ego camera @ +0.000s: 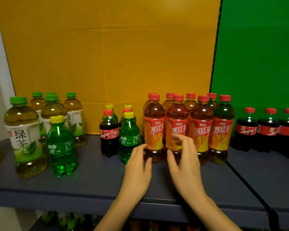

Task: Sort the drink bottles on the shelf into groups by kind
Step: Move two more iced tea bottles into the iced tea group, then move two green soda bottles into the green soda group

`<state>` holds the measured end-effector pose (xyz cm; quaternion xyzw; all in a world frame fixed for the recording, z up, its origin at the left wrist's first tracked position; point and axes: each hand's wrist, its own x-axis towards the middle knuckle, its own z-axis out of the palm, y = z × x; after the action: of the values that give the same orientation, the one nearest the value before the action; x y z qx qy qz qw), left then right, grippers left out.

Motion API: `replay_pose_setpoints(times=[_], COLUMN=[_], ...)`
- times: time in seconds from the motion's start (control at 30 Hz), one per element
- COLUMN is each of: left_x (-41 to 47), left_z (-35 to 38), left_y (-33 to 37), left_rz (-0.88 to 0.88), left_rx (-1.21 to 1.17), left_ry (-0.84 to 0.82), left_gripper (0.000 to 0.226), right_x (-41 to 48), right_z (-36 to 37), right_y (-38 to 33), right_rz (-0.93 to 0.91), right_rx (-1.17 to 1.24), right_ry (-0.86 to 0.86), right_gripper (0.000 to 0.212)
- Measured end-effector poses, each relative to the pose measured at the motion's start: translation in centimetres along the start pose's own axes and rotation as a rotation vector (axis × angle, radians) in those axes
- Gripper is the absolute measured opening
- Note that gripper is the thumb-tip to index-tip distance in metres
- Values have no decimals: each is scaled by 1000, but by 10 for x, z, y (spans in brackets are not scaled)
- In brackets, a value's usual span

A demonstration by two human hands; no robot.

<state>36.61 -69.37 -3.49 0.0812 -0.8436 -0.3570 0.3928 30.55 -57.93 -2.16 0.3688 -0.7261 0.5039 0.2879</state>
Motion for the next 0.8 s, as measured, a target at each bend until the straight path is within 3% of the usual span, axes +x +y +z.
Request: replay_pose_setpoints(times=[0.2,0.4,0.63,0.8], left_x=[-23,-24,-12,0], left_z=[-64,-121,-146,-152], left_y=[-23,-50,-74,-90], left_rz=[47,-98,-242,-332], left_rx=[131,282,288,213], left_ry=[363,631,501,396], left_gripper=[15,49,87,89], right_x=[11,22,26,25], right_z=[39,75,97,99], right_y=[-30,-40,-39,-35], right_rz=[-53,-14,68,126], right_rx=[157,128,128,150], right_ry=[-194,-247,-258,-263], right_gripper=[44,66,75,80])
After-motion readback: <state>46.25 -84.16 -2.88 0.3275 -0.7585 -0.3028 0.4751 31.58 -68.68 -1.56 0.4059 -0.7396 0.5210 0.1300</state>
